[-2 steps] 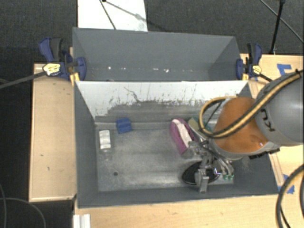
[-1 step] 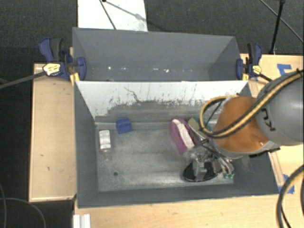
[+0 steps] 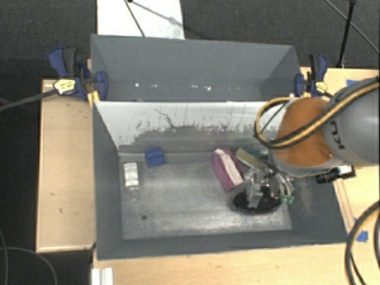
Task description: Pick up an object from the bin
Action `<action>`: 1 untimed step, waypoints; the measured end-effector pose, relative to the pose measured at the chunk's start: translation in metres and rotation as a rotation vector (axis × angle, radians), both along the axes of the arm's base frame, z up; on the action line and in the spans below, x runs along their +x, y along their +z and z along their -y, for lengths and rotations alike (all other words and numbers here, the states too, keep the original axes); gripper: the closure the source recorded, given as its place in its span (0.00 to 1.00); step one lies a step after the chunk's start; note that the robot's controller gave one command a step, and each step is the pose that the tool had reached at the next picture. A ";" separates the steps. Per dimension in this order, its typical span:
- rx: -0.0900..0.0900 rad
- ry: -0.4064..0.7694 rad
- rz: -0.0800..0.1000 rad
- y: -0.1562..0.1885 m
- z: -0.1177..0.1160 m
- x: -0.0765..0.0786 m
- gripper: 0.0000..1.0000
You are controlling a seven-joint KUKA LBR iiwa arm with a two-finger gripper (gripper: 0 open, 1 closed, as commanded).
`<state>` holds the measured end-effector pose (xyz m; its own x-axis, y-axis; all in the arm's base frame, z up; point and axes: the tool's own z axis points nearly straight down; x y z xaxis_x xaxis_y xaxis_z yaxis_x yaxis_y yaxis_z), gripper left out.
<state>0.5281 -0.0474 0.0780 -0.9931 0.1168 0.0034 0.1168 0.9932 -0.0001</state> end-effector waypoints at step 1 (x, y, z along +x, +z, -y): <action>0.000 0.004 0.009 0.002 -0.001 0.002 0.00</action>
Offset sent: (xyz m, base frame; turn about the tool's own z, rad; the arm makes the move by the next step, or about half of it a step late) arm 0.0000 0.0000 0.0000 0.0000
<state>0.5304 -0.0468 0.0804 -0.9936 0.1130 -0.0057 0.1130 0.9936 0.0005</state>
